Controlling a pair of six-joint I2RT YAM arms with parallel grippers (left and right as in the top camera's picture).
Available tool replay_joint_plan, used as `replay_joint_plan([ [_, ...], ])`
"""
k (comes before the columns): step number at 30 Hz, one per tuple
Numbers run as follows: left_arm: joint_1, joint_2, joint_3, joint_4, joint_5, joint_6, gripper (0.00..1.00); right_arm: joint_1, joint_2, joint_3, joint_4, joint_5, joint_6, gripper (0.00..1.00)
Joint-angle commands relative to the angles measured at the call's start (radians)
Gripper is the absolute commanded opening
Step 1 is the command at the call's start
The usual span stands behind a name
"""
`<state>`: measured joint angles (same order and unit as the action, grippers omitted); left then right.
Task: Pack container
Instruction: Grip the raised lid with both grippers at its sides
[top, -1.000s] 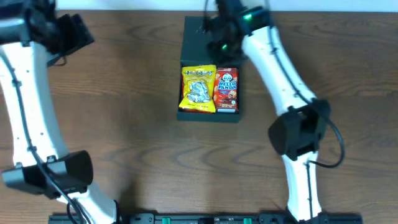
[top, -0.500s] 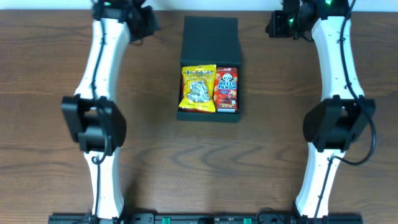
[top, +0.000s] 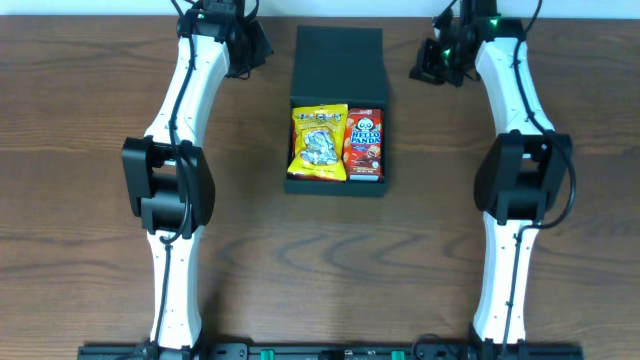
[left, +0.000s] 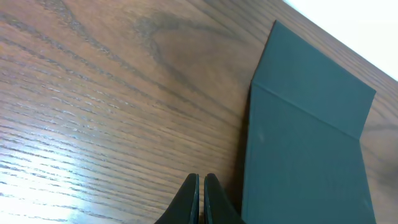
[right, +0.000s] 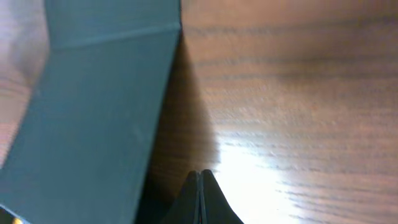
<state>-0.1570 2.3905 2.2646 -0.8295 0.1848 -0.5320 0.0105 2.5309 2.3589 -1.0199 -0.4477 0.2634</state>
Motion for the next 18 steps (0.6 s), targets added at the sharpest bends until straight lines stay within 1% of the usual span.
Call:
replay_joint_plan([
  [1,0.007,0.037,-0.003,0.001,0.001,-0.014,0.06,0.010,-0.025,0.009,0.031,0.030,0.009,0.02],
  [3,0.008,0.059,-0.003,0.011,0.027,-0.014,0.06,0.021,-0.024,0.009,0.064,0.029,-0.006,0.02],
  [7,0.013,0.110,-0.003,0.075,0.145,-0.016,0.06,0.040,-0.005,0.009,0.077,0.019,-0.006,0.02],
  [10,0.018,0.140,-0.003,0.076,0.159,-0.019,0.06,0.042,0.029,0.009,0.080,-0.039,-0.006,0.02],
  [13,0.023,0.167,-0.003,0.088,0.219,-0.019,0.06,0.039,0.058,0.009,0.089,-0.105,-0.006,0.01],
  [18,0.023,0.203,-0.003,0.109,0.277,-0.034,0.06,0.037,0.090,0.009,0.088,-0.132,-0.006,0.01],
])
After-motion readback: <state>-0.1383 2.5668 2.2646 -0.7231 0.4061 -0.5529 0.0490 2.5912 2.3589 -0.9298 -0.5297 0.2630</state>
